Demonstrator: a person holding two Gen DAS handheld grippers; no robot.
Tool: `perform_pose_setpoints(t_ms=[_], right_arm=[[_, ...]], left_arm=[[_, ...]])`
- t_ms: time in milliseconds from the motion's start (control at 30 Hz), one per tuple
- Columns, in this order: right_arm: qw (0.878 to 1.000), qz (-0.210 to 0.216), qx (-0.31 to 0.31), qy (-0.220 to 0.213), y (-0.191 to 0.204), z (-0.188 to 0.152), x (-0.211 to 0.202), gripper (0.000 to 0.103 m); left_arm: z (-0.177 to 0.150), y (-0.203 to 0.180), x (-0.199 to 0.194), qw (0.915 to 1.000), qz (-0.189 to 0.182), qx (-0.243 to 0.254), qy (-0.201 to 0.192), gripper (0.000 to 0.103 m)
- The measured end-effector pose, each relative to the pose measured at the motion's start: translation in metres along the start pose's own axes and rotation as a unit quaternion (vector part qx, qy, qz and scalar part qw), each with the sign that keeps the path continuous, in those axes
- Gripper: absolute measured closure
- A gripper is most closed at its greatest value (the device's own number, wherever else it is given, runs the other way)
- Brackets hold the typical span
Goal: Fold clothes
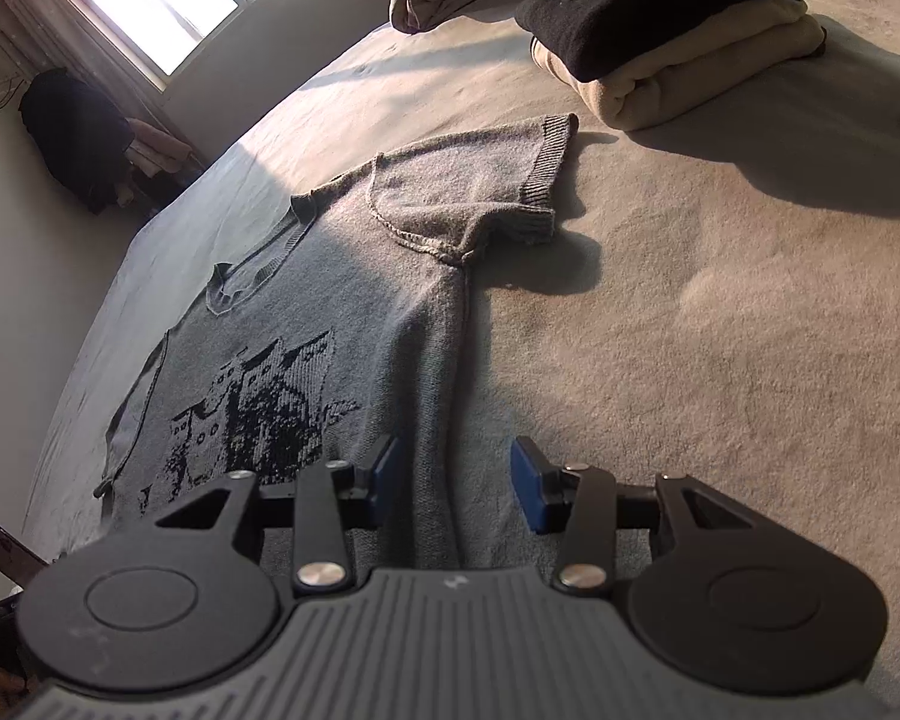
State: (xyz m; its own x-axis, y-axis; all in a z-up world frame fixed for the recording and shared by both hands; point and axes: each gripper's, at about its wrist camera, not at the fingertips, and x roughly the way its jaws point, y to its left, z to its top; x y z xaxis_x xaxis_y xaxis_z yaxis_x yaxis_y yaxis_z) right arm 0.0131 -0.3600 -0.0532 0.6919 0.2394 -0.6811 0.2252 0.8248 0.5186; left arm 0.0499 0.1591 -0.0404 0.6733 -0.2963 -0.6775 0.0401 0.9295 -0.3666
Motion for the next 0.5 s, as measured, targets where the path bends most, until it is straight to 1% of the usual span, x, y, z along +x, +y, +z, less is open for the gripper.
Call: perform_pose_setpoints(t_ms=[100, 133, 167, 200, 233, 267, 333, 433, 467, 500], right_arm=[[1.000, -0.003, -0.019, 0.012, 0.004, -0.006, 0.000, 0.058], [1.000, -0.005, -0.027, 0.015, 0.004, -0.008, 0.001, 0.060], [0.999, -0.009, -0.039, 0.018, 0.005, -0.011, 0.003, 0.065], [0.998, -0.014, -0.054, 0.020, 0.007, -0.013, 0.005, 0.069], [0.997, -0.019, -0.069, 0.021, 0.009, -0.016, 0.007, 0.081], [0.997, -0.022, -0.076, 0.021, 0.010, -0.017, 0.006, 0.100], [0.996, -0.028, -0.078, 0.014, 0.010, -0.017, 0.001, 0.099], [0.994, -0.058, -0.094, -0.012, 0.009, -0.014, -0.013, 0.101], [0.993, -0.058, -0.098, -0.010, 0.007, -0.014, -0.015, 0.101], [0.994, -0.049, -0.094, -0.002, 0.004, -0.014, -0.013, 0.100]], left_arm=[[-0.003, -0.021, -0.006, 0.9996, -0.020, 0.022, -0.002, 0.084], [-0.004, -0.029, -0.008, 0.9992, -0.027, 0.030, -0.003, 0.081], [-0.006, -0.038, -0.009, 0.9987, -0.034, 0.038, -0.002, 0.077], [-0.008, -0.047, -0.009, 0.9981, -0.042, 0.046, -0.001, 0.076], [-0.010, -0.056, -0.009, 0.9973, -0.048, 0.055, 0.001, 0.076], [-0.012, -0.065, -0.008, 0.9964, -0.055, 0.065, 0.004, 0.076], [-0.017, -0.085, -0.005, 0.9941, -0.069, 0.083, 0.012, 0.076], [-0.031, -0.112, 0.003, 0.9894, -0.090, 0.111, 0.026, 0.076], [-0.035, -0.121, 0.005, 0.9875, -0.097, 0.121, 0.030, 0.076], [-0.040, -0.130, 0.008, 0.9854, -0.104, 0.130, 0.034, 0.076]])
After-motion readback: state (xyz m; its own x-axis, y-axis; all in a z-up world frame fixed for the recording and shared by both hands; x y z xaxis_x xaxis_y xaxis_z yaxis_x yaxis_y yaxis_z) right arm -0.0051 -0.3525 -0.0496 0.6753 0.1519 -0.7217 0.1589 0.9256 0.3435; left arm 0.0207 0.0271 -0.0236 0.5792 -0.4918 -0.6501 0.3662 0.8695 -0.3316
